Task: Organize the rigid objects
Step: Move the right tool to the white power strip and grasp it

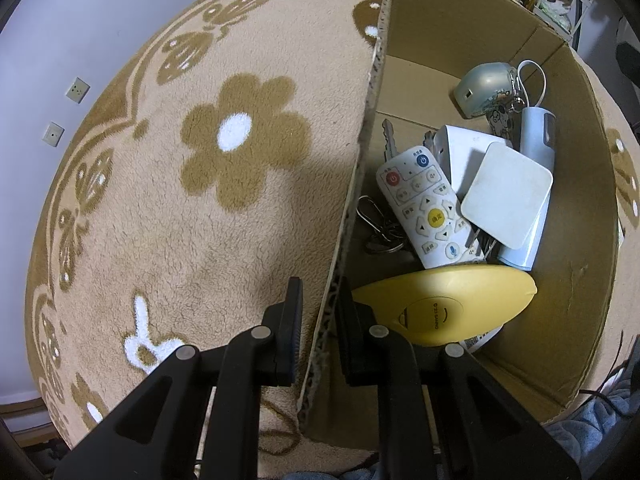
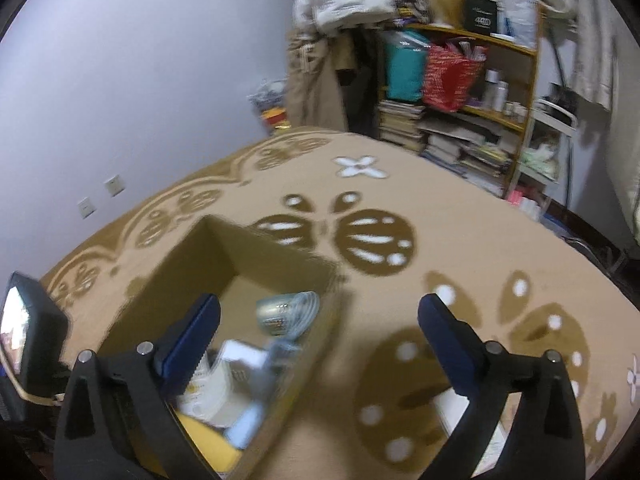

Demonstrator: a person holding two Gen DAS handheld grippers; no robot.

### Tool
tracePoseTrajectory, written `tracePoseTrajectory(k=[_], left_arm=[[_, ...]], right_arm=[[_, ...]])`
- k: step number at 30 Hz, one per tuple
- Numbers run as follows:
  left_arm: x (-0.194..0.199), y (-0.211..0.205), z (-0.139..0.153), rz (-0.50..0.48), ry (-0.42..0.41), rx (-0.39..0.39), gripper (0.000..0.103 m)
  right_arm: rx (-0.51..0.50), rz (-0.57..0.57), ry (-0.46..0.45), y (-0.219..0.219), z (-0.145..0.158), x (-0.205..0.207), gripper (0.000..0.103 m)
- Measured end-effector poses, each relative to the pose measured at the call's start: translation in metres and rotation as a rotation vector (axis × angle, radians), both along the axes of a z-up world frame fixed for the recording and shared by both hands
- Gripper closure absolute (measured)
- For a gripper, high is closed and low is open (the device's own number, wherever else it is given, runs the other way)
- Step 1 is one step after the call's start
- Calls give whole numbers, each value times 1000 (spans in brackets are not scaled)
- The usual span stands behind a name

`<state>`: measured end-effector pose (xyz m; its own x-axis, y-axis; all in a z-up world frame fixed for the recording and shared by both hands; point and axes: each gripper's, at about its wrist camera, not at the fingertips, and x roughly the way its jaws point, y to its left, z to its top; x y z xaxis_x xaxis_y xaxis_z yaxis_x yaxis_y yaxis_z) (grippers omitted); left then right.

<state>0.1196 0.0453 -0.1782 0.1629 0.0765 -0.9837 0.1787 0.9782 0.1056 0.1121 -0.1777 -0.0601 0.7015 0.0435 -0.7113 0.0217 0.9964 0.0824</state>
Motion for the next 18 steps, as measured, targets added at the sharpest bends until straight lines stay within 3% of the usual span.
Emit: tracePoseTrajectory(k=[7,18], left_arm=[[0,0,0,-1,0,6,87],[0,-2,0,-1,-1,11,87]], right_arm=[[-8,-148,50,-57,-27,2,0],[-27,-266,210,-97,-85,-11,0]])
